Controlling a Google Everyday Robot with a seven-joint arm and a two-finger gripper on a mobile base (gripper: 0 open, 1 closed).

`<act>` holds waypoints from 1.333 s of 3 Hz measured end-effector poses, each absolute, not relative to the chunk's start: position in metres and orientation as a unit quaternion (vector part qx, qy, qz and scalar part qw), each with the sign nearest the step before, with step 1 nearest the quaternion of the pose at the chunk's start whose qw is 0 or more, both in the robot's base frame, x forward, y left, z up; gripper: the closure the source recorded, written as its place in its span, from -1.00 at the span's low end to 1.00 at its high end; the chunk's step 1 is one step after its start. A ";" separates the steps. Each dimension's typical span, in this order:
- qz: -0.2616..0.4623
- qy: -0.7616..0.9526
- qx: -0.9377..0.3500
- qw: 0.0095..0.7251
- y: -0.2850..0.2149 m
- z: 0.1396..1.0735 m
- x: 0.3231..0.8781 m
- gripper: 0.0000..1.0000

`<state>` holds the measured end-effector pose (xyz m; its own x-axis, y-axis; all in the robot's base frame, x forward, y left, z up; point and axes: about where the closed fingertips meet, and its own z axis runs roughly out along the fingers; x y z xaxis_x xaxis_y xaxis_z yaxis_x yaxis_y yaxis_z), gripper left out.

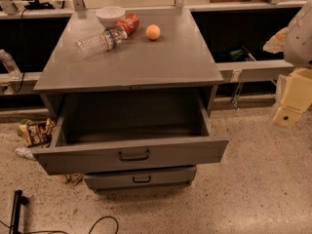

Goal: Close top drawer

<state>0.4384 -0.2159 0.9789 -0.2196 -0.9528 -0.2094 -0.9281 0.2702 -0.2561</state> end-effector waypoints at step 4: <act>0.043 0.704 -0.655 0.272 -0.191 0.885 0.431 0.47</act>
Offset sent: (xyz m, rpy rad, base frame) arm -0.0080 0.0099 -0.0101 0.0531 -0.0369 0.0933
